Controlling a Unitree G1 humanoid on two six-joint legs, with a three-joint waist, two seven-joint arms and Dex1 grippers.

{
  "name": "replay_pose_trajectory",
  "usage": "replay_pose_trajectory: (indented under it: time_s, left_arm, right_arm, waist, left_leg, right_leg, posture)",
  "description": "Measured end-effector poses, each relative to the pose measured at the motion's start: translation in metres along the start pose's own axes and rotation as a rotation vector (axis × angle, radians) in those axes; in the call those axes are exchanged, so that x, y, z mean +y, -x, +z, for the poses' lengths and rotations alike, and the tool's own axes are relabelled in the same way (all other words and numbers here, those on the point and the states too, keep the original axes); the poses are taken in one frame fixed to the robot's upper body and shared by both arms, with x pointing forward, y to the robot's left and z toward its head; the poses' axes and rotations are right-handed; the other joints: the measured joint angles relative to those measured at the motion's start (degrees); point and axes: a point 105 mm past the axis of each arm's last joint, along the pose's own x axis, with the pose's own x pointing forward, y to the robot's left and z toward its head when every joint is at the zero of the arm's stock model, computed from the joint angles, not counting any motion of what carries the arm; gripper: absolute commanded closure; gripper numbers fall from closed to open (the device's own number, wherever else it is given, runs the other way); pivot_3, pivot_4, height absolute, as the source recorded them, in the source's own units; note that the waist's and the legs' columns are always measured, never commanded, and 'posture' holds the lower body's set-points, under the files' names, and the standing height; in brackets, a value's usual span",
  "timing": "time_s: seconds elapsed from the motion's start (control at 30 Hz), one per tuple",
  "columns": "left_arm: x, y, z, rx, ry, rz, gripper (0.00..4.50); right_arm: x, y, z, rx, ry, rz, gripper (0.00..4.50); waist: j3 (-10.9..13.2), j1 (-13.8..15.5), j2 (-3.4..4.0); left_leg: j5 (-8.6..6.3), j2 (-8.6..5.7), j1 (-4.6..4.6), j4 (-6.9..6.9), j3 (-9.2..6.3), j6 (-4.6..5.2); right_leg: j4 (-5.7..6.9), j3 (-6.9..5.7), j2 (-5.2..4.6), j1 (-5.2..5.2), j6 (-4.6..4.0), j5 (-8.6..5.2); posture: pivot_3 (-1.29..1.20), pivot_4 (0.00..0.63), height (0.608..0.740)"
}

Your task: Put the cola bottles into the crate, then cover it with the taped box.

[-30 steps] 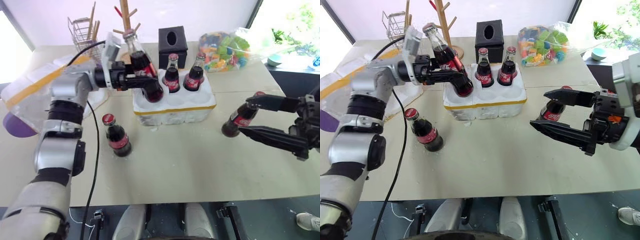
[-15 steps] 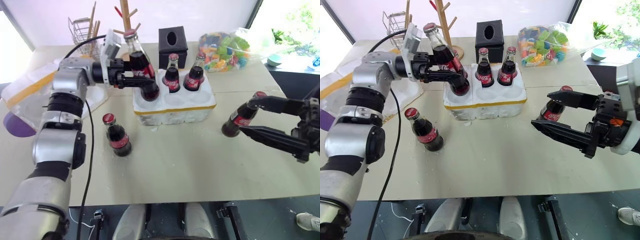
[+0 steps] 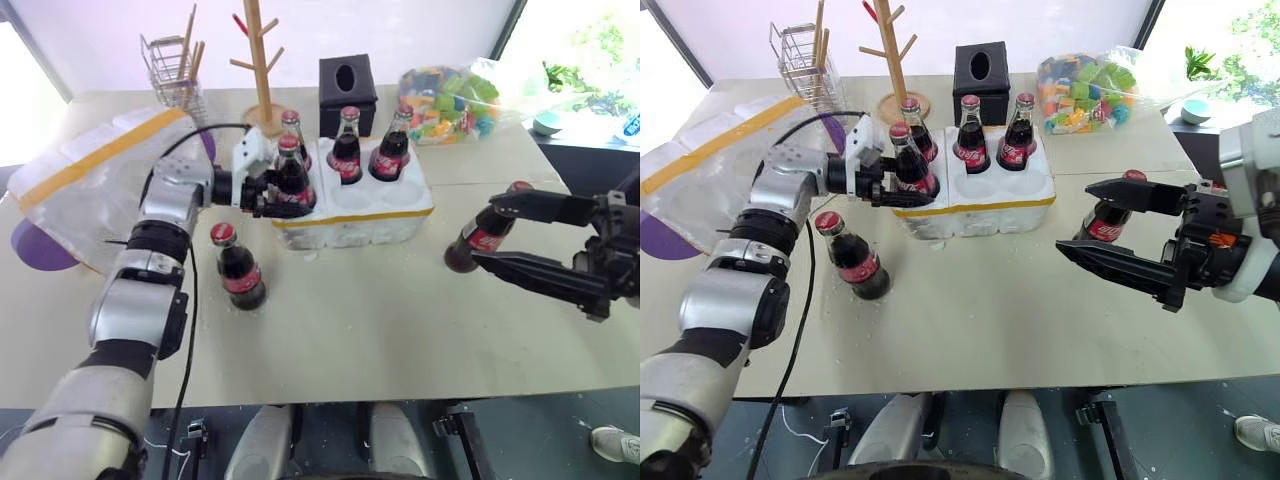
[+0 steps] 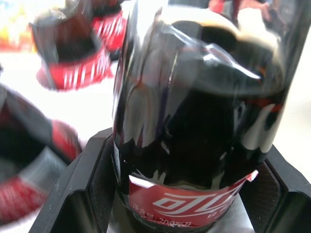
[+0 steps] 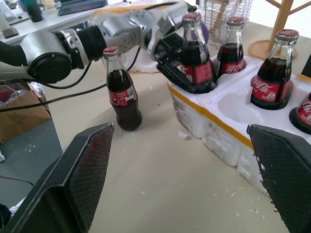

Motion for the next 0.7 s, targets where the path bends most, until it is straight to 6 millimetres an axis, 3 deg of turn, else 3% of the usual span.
replay_pose_trajectory:
  time_s: [0.03, 0.23, 0.4, 0.5, 0.7]
  left_arm:
    - [0.002, 0.002, 0.001, -0.006, -0.005, 0.018, 0.02]
    - [0.011, 0.023, 0.006, -0.030, 0.015, 0.079, 0.02]
    - [0.014, 0.071, 0.025, -0.047, -0.016, 0.133, 0.02]
    - [-0.005, 0.127, 0.022, 0.032, -0.004, 0.178, 0.02]
    - [-0.050, 0.160, 0.016, 0.131, 0.047, 0.145, 0.02]
  right_arm:
    - [0.000, -0.001, 0.000, -0.002, 0.002, 0.002, 0.00]
    - [-0.003, -0.004, -0.001, -0.004, -0.012, 0.017, 0.00]
    - [-0.005, -0.007, -0.003, -0.004, -0.013, 0.030, 0.00]
    - [-0.006, -0.010, -0.005, 0.002, -0.014, 0.055, 0.00]
    - [-0.008, -0.015, -0.014, 0.051, -0.004, 0.113, 0.00]
  waist:
    - [-0.01, 0.01, 0.02]
    - [-0.01, -0.12, 0.03]
    - [-0.02, -0.39, 0.05]
    - [-0.03, -1.54, 0.08]
    - [-0.03, -1.07, 0.12]
  left_leg:
    - [0.00, 0.00, 0.01, 0.00, 0.00, 0.00]
    - [0.00, 0.02, 0.01, 0.01, 0.01, 0.00]
    - [0.00, 0.06, 0.01, -0.01, 0.01, -0.01]
    - [-0.01, 0.09, 0.03, -0.10, 0.07, 0.00]
    - [-0.01, 0.11, 0.06, -0.05, 0.08, -0.04]
  right_leg:
    - [0.00, 0.00, 0.00, 0.00, 0.00, 0.00]
    - [0.03, 0.01, 0.03, -0.01, -0.02, 0.02]
    - [0.06, 0.06, 0.06, -0.06, -0.03, 0.02]
    - [0.08, 0.18, 0.08, -0.14, -0.05, 0.03]
    - [-0.03, 0.20, 0.07, -0.06, -0.19, 0.06]
  posture:
    - [0.00, 0.150, 0.739]
    - [0.00, 0.150, 0.739]
    - [0.00, 0.150, 0.739]
    - [0.00, 0.150, 0.739]
    - [0.00, 0.150, 0.739]
